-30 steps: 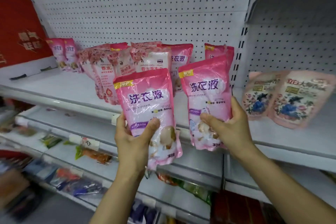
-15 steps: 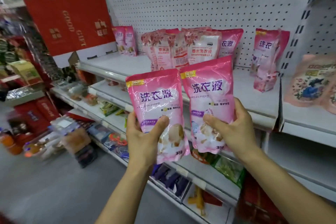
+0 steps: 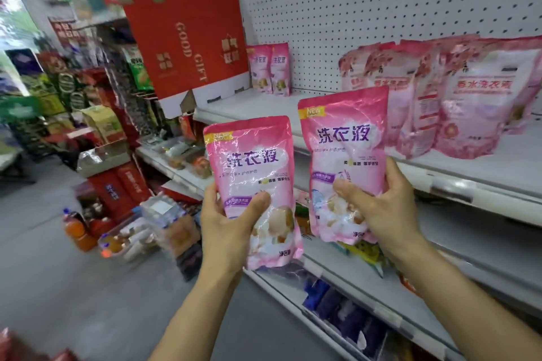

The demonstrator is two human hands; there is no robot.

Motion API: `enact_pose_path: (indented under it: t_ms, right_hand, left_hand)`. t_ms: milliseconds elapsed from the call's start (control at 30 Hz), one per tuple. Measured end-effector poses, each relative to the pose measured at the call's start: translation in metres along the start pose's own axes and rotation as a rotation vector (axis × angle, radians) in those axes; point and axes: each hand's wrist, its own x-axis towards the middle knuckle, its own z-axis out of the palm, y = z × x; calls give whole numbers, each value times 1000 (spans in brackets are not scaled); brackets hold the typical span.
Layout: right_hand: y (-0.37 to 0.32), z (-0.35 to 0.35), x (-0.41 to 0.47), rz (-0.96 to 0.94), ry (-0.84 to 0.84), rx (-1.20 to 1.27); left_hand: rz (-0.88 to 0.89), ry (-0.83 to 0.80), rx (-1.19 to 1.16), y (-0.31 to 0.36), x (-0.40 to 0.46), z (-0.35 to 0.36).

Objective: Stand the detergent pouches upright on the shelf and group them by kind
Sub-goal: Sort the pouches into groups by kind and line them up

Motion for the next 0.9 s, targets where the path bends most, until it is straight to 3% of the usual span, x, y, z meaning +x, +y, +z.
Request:
enact_pose_path:
  t_ms: [367,700,900]
  right_hand:
    - [52,105,113,41,28,14]
    - [96,153,284,-3,88,8]
    - [121,177,374,-30,232,-50]
  left_hand:
    - [-9,-38,-64,-29,159,-36]
    - [-4,-109,-141,-65,351,4]
    - [0,-124,-195,-83,450,20]
